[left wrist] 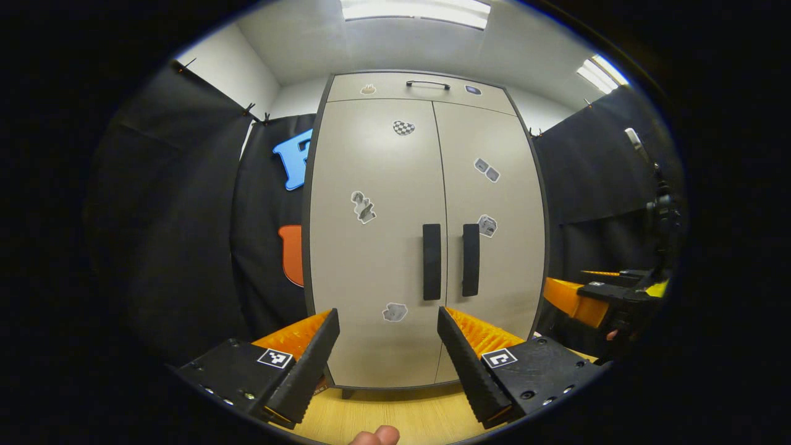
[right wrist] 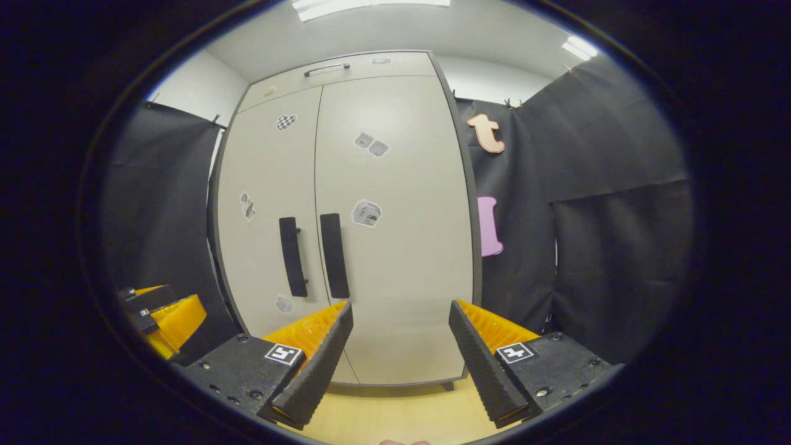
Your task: Open the right door of the double-door shoe cabinet with the right hand, and open the left door with the left hand.
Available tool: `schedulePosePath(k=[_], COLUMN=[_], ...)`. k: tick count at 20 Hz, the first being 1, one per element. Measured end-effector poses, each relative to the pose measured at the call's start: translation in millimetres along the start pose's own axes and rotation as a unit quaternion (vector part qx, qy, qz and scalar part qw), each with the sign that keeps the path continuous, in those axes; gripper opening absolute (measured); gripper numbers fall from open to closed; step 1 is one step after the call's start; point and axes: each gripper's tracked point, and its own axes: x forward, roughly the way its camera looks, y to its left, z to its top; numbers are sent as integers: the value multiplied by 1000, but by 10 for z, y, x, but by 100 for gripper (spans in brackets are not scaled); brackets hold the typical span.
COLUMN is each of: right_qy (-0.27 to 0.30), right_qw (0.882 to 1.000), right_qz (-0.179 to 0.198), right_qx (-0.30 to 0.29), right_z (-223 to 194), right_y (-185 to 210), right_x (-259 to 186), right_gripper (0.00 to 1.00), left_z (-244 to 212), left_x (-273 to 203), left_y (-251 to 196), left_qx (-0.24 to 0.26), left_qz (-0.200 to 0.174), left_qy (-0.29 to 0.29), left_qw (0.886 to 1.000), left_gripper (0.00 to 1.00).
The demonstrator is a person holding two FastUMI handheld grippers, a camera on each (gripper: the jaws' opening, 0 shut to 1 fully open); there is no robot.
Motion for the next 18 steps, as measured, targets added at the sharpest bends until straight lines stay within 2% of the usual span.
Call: schedulePosePath(k=[1,3,4,6,7,13,18], right_qy=[3,16,12,3,3,9,5], right_qw=[1000,999,999,1000,1000,999,999], right_qz=[14,21,21,20,22,30,20], right_qx=[13,29,31,18,8,-27,-45], right_z=[-20,-41,-9,62,75,158,155], right_y=[87,163,180,238,282,567,632], right_x=[133,335,434,605,683,1112,1305], right_gripper=[96,99,96,99,96,96,96], left_z=[2,7,5,-17,-25,-88,-149], left_x=[-27,-86,-111,-150,-171,-235,-281], left_y=[10,23,24,22,24,88,168], left_qx=[3,9,10,8,7,7,9], left_qz=[1,3,1,-2,-3,3,9], left_qy=[-1,-3,-3,1,2,8,13], left_qw=[1000,1000,1000,1000,1000,1000,1000], left_gripper=[95,95,95,95,95,95,95])
